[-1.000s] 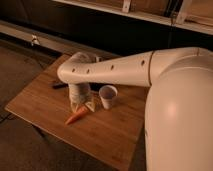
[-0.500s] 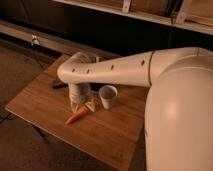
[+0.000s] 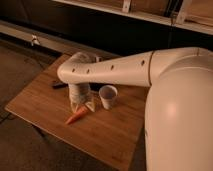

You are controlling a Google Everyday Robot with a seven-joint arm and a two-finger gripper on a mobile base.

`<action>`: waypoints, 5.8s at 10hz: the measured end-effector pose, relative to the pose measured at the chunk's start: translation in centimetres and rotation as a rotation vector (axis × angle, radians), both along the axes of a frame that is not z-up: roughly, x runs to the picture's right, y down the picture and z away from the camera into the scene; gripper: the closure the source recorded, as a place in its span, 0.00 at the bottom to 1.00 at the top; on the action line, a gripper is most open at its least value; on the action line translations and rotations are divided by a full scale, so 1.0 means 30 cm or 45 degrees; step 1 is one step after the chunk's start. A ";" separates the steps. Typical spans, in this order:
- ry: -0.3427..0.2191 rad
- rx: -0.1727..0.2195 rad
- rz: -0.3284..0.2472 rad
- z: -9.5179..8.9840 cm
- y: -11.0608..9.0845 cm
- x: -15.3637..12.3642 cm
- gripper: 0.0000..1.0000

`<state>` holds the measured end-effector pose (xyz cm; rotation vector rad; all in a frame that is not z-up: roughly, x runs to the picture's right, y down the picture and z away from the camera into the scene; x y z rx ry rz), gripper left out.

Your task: Place the pepper in the ceramic cup

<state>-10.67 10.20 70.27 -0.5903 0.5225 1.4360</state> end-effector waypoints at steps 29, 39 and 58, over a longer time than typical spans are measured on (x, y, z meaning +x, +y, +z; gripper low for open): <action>0.207 0.142 0.105 0.007 0.085 -0.005 0.35; -0.400 -0.038 -0.759 -0.037 0.155 -0.141 0.35; -0.852 0.032 -1.634 0.401 0.024 -0.093 0.35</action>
